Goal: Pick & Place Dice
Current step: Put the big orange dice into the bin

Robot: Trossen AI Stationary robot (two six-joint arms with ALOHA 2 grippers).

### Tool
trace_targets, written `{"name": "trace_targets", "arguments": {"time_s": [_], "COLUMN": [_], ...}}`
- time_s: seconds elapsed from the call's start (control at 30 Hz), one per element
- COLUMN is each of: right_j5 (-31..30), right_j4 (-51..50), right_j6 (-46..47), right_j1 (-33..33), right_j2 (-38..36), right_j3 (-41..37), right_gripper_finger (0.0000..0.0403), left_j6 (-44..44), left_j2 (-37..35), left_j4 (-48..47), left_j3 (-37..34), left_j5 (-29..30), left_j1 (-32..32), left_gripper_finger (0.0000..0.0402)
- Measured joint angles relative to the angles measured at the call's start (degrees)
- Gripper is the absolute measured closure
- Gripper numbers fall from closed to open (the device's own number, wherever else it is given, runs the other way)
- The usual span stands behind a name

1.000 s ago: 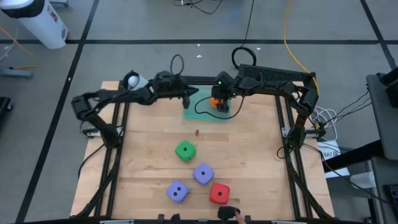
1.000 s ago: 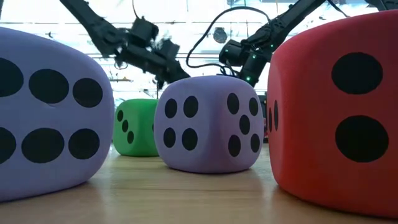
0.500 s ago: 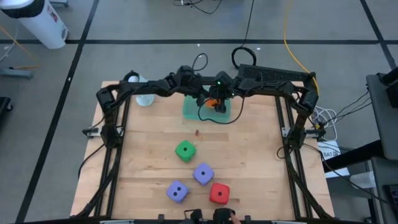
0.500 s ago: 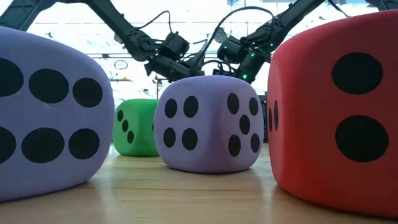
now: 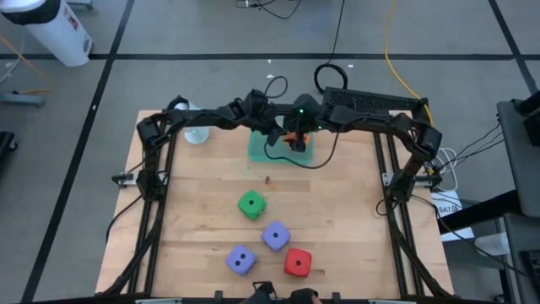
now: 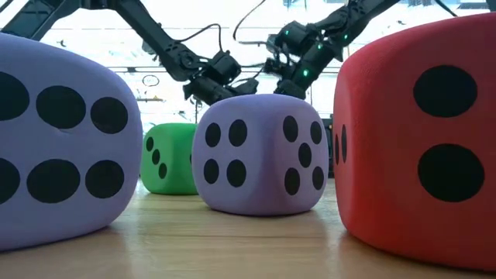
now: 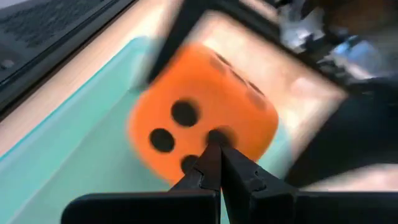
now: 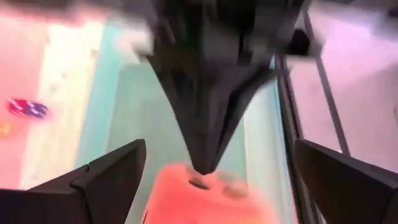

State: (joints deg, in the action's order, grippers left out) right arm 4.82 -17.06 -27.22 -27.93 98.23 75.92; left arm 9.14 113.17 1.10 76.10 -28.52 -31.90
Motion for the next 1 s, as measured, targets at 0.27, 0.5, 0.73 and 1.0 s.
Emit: {"name": "trace_targets", "arguments": {"time_s": [0.27, 0.5, 0.73, 1.0], "right_j5": [-0.20, -3.47, -3.10, -3.06], "right_j4": [-0.01, -1.21, -0.06, 16.49], "right_j6": [1.21, 4.16, 5.55, 8.90], "right_j1": [-0.12, -0.30, -0.80, -0.98], "right_j2": [0.16, -1.37, -6.40, -16.04], "right_j3": [-0.09, -0.09, -4.28, -17.71], "right_gripper_finger": [0.0006, 0.0006, 0.0007, 0.0007], "left_j6": [-1.27, -6.62, -7.97, -8.80], "left_j2": [-0.27, -8.42, -27.29, -48.09], "left_j4": [0.06, -4.40, 1.17, 6.69], "left_j3": [-0.01, -1.48, -14.08, -35.34], "left_j5": [0.14, 0.52, 0.56, 1.95], "left_j1": [-0.70, -3.57, -10.08, -12.31], "left_gripper_finger": [0.0399, 0.0400, 0.0401, 0.0401]}}
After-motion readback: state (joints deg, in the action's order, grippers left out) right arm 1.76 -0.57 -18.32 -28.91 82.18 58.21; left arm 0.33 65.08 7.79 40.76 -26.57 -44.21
